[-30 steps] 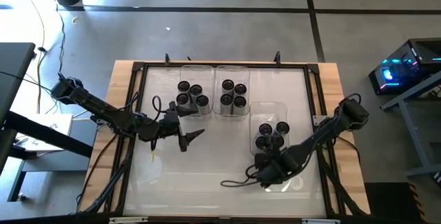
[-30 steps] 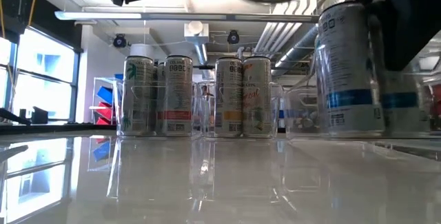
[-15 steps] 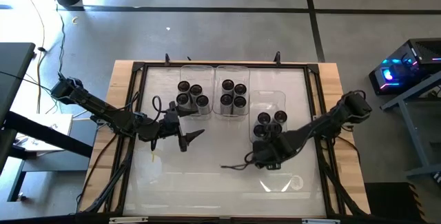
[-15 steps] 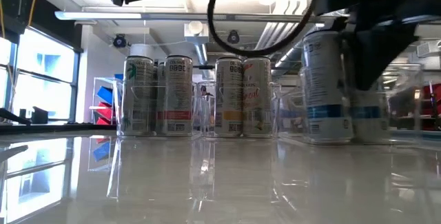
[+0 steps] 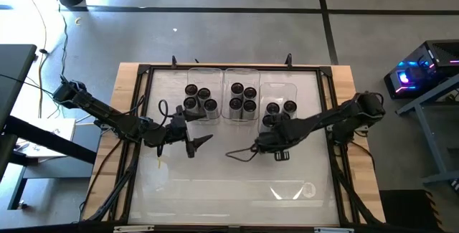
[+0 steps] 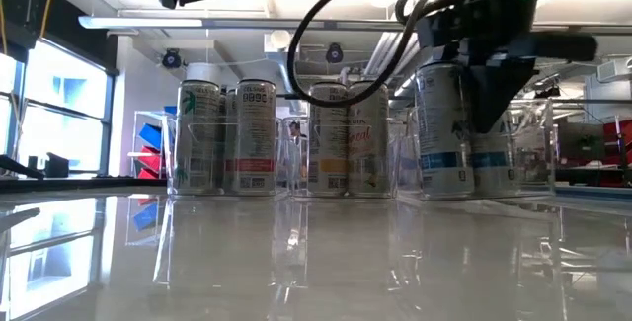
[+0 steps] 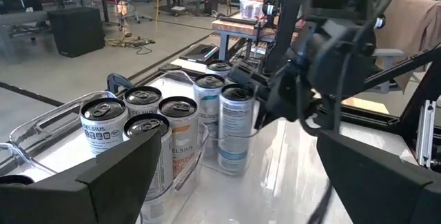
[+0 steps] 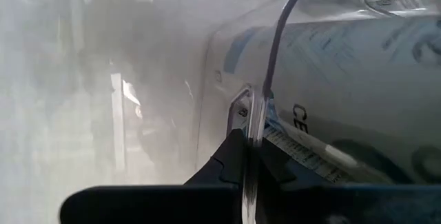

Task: Sort soda cans
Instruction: Move the transparent bins to the top center of the table

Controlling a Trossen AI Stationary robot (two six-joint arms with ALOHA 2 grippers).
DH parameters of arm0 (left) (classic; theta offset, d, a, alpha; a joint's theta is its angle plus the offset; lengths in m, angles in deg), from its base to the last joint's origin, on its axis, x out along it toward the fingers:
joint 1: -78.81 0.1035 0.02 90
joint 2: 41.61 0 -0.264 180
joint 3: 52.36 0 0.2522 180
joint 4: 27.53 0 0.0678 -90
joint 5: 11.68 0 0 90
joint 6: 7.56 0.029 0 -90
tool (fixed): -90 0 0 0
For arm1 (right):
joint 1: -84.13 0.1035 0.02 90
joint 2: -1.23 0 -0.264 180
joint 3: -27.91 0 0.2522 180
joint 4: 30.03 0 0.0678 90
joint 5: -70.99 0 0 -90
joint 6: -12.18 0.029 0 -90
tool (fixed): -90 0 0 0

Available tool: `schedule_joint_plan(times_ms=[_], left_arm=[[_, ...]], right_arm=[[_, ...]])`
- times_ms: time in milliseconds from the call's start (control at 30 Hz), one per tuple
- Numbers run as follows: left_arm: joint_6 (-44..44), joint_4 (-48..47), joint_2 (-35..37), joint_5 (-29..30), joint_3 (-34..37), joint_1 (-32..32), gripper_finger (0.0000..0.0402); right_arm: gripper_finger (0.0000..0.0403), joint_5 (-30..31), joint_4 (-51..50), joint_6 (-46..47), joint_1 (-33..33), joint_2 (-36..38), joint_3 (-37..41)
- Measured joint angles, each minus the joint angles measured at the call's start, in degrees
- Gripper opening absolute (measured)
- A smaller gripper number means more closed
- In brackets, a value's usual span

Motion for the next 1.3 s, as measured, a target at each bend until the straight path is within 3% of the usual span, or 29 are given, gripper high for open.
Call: schedule_joint_plan(times_ms=[400, 933, 1300], left_arm=[[-0.17, -0.01, 0.00, 0.01, 0.00, -0.01, 0.0384], [-0.49, 0.00, 0.00, 0.00, 0.00, -0.01, 0.0384], [-0.49, 0.01, 0.00, 0.00, 0.00, -0.01, 0.0384]], right_arm=[[0.0000, -0.01, -0.41, -6.54, -5.81, 0.00, 0.00], [0.0002, -1.47, -1.52, -7.02, -8.95, 0.00, -0.02], [0.0117, 0.25, -1.63, -6.91, -9.00, 0.11, -0.21]])
